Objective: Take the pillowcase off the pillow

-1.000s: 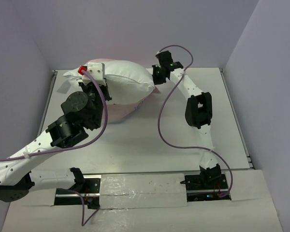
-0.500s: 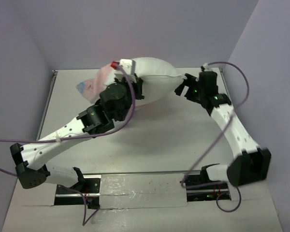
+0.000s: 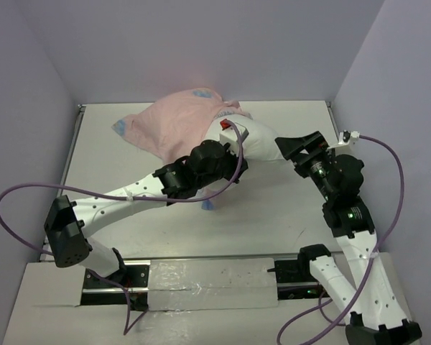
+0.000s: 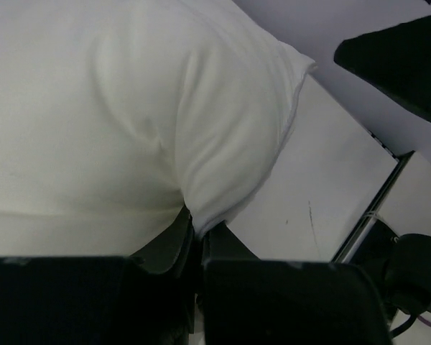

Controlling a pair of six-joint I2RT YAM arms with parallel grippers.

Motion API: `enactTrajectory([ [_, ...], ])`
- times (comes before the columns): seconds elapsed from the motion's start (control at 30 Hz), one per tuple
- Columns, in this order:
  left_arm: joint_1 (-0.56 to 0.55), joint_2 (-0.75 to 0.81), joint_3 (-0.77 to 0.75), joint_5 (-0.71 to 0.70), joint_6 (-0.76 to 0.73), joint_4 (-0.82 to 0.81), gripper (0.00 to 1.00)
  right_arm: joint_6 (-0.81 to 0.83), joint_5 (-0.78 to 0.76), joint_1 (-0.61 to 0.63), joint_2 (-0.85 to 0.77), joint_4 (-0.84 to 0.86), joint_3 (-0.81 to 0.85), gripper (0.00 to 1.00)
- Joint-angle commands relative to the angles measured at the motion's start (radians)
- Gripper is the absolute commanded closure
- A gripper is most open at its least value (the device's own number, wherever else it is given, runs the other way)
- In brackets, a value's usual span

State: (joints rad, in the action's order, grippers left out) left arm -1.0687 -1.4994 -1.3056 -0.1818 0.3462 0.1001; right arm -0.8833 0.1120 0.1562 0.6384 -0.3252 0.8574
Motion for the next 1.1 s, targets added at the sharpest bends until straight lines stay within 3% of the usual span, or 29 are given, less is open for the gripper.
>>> enactTrajectory([
  [0.0, 0.009, 0.001, -0.038, 0.070, 0.042, -0.123, 1.00, -0.166, 0.127, -0.006, 0.104, 0.130, -0.056, 0.00],
  [0.27, 0.007, -0.027, -0.089, 0.036, 0.071, -0.108, 1.00, -0.151, 0.206, -0.001, 0.164, 0.091, -0.078, 0.00],
  [0.4, 0.007, -0.047, -0.103, -0.010, 0.077, -0.106, 1.00, -0.092, 0.123, -0.001, 0.116, -0.067, -0.069, 0.00],
  [0.5, 0.007, -0.050, -0.097, -0.005, 0.079, -0.122, 1.00, -0.095, 0.145, 0.000, 0.113, -0.100, -0.087, 0.00],
  [0.73, 0.007, -0.056, -0.096, 0.022, 0.066, -0.158, 1.00, -0.125, 0.265, 0.017, 0.211, 0.063, -0.136, 0.00],
  [0.93, -0.007, -0.062, -0.100, 0.080, 0.036, -0.195, 1.00, -0.069, 0.298, 0.153, 0.377, 0.208, -0.097, 0.00],
  [1.0, -0.019, -0.067, -0.107, 0.073, 0.031, -0.189, 1.00, -0.052, 0.293, 0.192, 0.423, 0.282, -0.086, 0.17],
  [1.03, -0.022, -0.067, -0.109, 0.073, 0.027, -0.186, 1.00, -0.049, 0.284, 0.195, 0.434, 0.319, -0.083, 0.52],
  [1.07, -0.023, -0.065, -0.107, 0.068, 0.027, -0.186, 1.00, -0.048, 0.276, 0.195, 0.443, 0.357, -0.081, 0.73],
])
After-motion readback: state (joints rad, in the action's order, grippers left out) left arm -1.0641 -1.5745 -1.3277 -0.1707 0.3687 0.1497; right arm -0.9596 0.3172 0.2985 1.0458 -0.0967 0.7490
